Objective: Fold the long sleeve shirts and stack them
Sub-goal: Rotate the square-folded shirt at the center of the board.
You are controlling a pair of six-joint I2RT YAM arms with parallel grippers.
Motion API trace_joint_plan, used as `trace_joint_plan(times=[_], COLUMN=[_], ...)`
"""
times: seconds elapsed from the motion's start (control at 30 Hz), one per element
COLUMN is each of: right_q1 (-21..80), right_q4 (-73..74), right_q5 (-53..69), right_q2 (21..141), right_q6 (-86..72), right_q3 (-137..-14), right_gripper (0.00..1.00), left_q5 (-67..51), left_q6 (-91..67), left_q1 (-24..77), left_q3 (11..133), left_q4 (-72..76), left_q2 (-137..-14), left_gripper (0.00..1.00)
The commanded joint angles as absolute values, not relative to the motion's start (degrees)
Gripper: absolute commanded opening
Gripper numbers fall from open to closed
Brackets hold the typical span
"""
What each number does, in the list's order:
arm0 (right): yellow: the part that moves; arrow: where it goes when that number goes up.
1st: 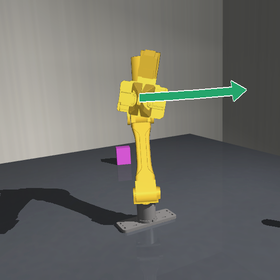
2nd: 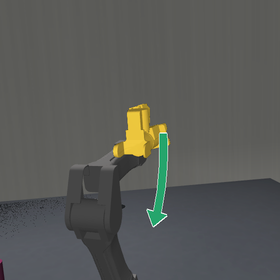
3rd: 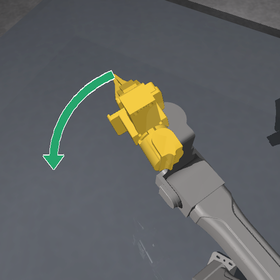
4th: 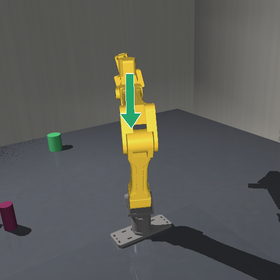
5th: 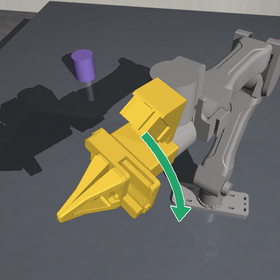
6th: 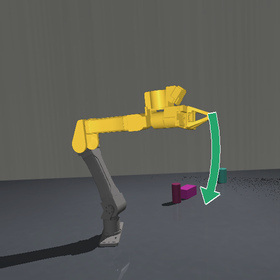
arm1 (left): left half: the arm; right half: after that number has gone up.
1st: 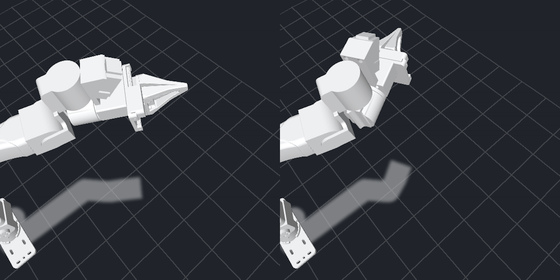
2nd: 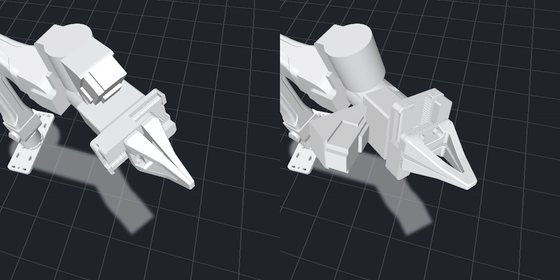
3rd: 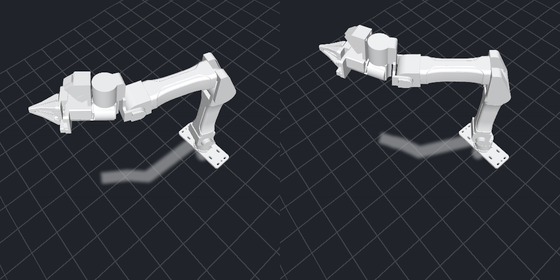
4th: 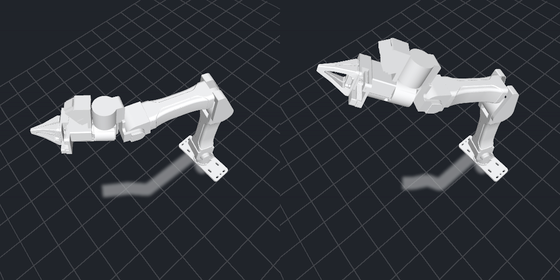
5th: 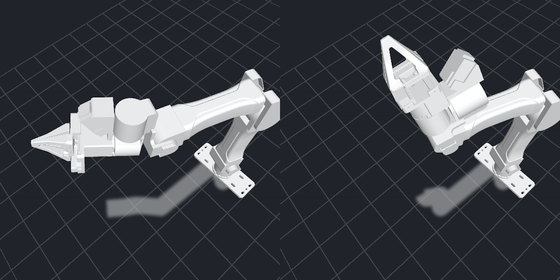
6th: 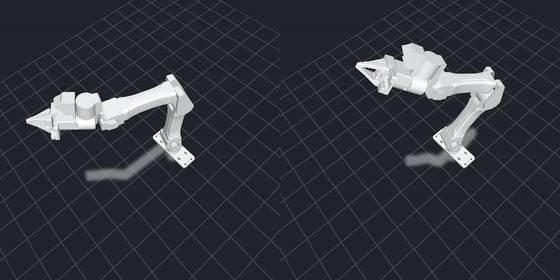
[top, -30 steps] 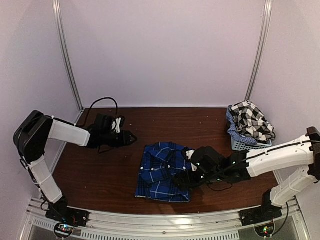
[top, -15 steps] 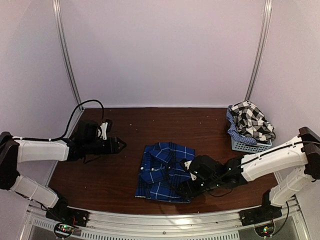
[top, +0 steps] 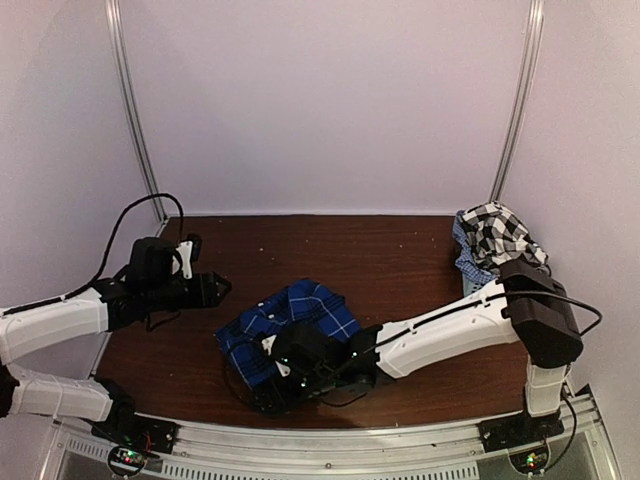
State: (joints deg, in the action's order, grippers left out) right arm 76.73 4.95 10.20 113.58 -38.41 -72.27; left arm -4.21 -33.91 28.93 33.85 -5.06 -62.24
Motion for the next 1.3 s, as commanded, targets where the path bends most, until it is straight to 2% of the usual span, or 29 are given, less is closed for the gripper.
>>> trace_joint_plan(times=[0.0,0.13,0.23,0.4,0.5,0.57,0.73,0.83,0.97,1.1,1.27], right_q1=[76.96,75.03,72.28,64.98,58.83,55.73,50.84,49.86,49.9,49.92,50.35], right_q4=[7.03,9.57,10.54,12.85,12.11,11.71,9.52,7.74,4.2,0.58,-4.64], right_q5=[11.73,8.68,5.84,2.5,2.97,4.06,8.68,11.66,15.82,17.58,19.15], right_q2=[114.75,109.51,103.35,96.05,95.11,95.88,99.03,100.08,100.58,100.33,98.44], right_q6=[-34.12,-33.34,-33.38,-31.87,-30.01,-28.7,-26.69,-26.41,-27.45,-28.98,-31.66], right_q3=[-78.32,-74.56,-69.19,-63.91,-61.57,-61.14,-60.6,-59.73,-56.99,-53.1,-47.51], right_gripper=[0.96,0.97,0.98,0.97,0.96,0.95,0.92,0.87,0.76,0.63,0.51], left_q5=[1.11,0.03,-5.12,-9.0,-9.51,-10.33,-12.61,-13.41,-14.31,-14.31,-13.08], left_q6=[-33.43,-35.95,-39.18,-47.92,-52.26,-54.34,-55.35,-54.75,-53.29,-49.99,-46.11], left_q1=[29.0,29.0,29.0,30.89,32.84,33.93,34.97,35.07,35.07,35.07,34.78], left_q3=[32.22,29.54,25.83,18.61,14.88,12.7,11.71,12.27,13.7,17.66,23.57], left_q4=[-10.08,-10.19,-8.9,-4.99,-2.61,0.33,6.89,10.18,14.53,15.94,15.68], left_q2=[-58.72,-56.09,-53.91,-47.85,-44.57,-44.28,-51.0,-56.66,-63.08,-70.1,-78.18], left_gripper=[0.63,0.65,0.65,0.66,0.67,0.71,0.72,0.64,0.43,0.28,0.18])
